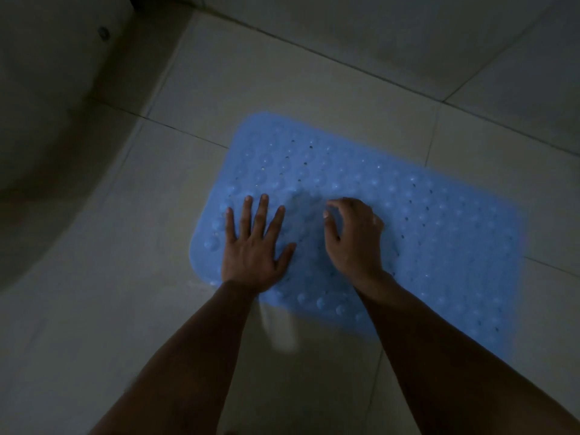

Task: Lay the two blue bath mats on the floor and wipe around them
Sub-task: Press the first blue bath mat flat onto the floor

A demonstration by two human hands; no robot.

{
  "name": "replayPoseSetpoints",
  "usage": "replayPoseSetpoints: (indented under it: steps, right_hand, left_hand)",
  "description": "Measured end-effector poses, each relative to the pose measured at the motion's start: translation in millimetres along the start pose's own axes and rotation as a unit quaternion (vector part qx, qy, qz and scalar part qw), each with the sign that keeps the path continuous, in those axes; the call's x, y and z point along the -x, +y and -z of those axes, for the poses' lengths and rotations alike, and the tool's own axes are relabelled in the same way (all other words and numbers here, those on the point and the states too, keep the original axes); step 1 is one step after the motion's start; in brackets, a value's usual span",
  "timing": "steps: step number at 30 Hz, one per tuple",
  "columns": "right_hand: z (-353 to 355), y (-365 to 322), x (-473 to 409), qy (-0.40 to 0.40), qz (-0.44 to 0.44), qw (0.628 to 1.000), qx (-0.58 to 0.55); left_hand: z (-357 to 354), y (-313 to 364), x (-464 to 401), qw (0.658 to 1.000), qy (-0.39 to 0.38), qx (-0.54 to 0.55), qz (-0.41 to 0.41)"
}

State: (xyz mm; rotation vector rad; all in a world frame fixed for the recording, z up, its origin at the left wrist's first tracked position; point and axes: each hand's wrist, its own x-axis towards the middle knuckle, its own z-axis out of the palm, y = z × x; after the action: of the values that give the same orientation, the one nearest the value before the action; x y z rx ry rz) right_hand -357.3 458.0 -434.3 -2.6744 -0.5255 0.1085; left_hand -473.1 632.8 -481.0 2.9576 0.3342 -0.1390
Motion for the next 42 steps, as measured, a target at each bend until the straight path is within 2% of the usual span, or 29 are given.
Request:
replayPoseSetpoints:
  steps: [6,15,21,23,26,29,32,37,42]
  right_hand:
    - [-6.3,-2.6,4.5,-0.011,-0.005,1.0,-0.002]
    - [-8.4,-12.1,-5.1,0.017,0.021,0.999,-0.017]
    - [11.5,-43.1,-10.0,0.042,0.042,0.998,-0.032]
    - [20.2,-65.7,-10.2,0.032,0.017,0.999,-0.04]
    - [18.6,-98.4,-7.4,0.01,0.01,0.999,-0.049]
    - [-4.2,-128.2,-4.3,-0.06,0.038,0.997,-0.029]
    - [-49.5,-161.4,8.3,-0.144,0.065,0.987,0.006]
    - [-112.3,-179.2,29.6,-0.13,0.086,0.982,0.106]
    - [-125.8,-180.7,34.1,-0.13,0.092,0.977,0.141]
  left_hand:
    - [-1.1,-2.8,0.3,1.0,-0.008,0.01,0.001]
    - [-2.2,0.3,-2.0,0.999,-0.015,0.028,-0.003]
    - [14.4,-0.5,-7.3,0.993,-0.089,0.076,0.01]
    - [34.2,-7.9,-9.3,0.983,-0.104,0.146,0.03]
    - [67.0,-29.3,-3.5,0.966,-0.02,0.233,0.106]
    - [86.5,-62.3,8.8,0.96,0.005,0.212,0.181]
    - [89.5,-96.4,23.1,0.957,0.015,0.19,0.217]
    - [71.4,-127.0,38.3,0.951,0.037,0.181,0.248]
    - [60.7,-134.1,39.4,0.965,0.025,0.152,0.213]
